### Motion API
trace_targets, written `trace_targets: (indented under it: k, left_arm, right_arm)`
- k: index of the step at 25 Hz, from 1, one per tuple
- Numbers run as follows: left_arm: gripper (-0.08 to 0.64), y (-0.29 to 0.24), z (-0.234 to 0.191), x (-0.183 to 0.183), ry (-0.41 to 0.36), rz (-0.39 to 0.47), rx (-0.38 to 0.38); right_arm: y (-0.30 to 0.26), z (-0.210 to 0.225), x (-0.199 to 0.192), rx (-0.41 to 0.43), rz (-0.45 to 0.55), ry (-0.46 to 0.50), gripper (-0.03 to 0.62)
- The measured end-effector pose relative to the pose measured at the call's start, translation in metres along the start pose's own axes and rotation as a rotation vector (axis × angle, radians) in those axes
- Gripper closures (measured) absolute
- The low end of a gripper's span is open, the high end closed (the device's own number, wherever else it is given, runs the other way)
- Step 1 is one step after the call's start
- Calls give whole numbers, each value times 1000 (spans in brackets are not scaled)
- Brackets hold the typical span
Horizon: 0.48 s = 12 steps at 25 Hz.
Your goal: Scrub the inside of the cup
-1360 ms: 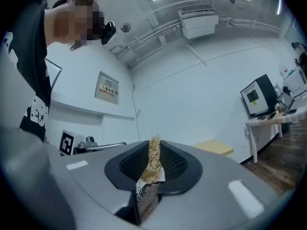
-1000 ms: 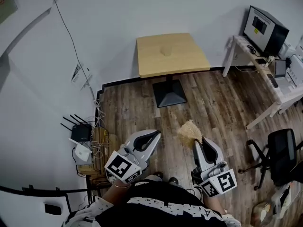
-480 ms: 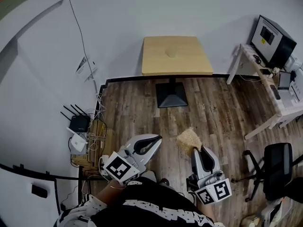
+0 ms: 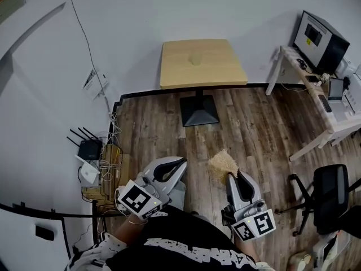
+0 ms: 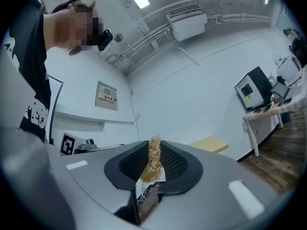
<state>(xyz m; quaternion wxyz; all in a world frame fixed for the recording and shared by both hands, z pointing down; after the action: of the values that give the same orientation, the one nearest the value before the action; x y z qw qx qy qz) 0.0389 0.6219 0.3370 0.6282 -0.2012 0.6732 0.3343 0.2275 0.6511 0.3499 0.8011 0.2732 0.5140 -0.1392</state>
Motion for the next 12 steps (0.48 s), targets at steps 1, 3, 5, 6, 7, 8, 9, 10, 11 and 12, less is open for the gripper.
trace_targets:
  k: [1, 3, 5, 6, 7, 8, 9, 10, 11, 12]
  left_arm:
    - [557, -3, -1, -1, 0, -1, -4]
    - [557, -9, -6, -4, 2, -4, -14]
    - [557, -15, -13, -5, 10, 3, -16]
    - [557, -18, -18, -6, 17, 9, -15]
    - [557, -22, -22, -6, 23, 16, -14]
    - [558, -26, -27, -6, 27, 22, -16]
    - [557, -30, -31, -6, 27, 27, -19]
    - [557, -33, -35, -6, 26, 29, -23]
    - [557, -36, -40, -8, 26, 29, -26]
    - [557, -37, -44, -11, 28, 25, -30]
  right_arm:
    - [-2, 4, 1, -7, 0, 3, 506]
    - [-6, 10, 2, -20, -4, 10, 505]
    - [-12, 13, 4, -27, -4, 19, 505]
    - [-15, 15, 5, -29, -3, 24, 505]
    - [-19, 17, 6, -30, -3, 29, 505]
    - [-24, 18, 7, -31, -3, 34, 505]
    - [-29, 20, 7, -32, -4, 39, 505]
    - [-33, 22, 6, -33, -6, 44, 505]
    - [-38, 23, 5, -35, -9, 47, 505]
    - [-43, 25, 3, -37, -11, 50, 505]
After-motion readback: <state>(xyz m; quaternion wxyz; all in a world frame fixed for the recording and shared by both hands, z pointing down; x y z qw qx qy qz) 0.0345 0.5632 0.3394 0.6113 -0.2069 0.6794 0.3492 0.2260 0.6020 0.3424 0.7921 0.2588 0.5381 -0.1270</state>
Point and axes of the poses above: the fingertips, and each gripper's own axes: y backward along the fingers, z to its right, x out of its top, the point moved 4 cm from there along y, backward along the fingers, and after that the axes turned 10 degrees about z, right-handed, at the moved point
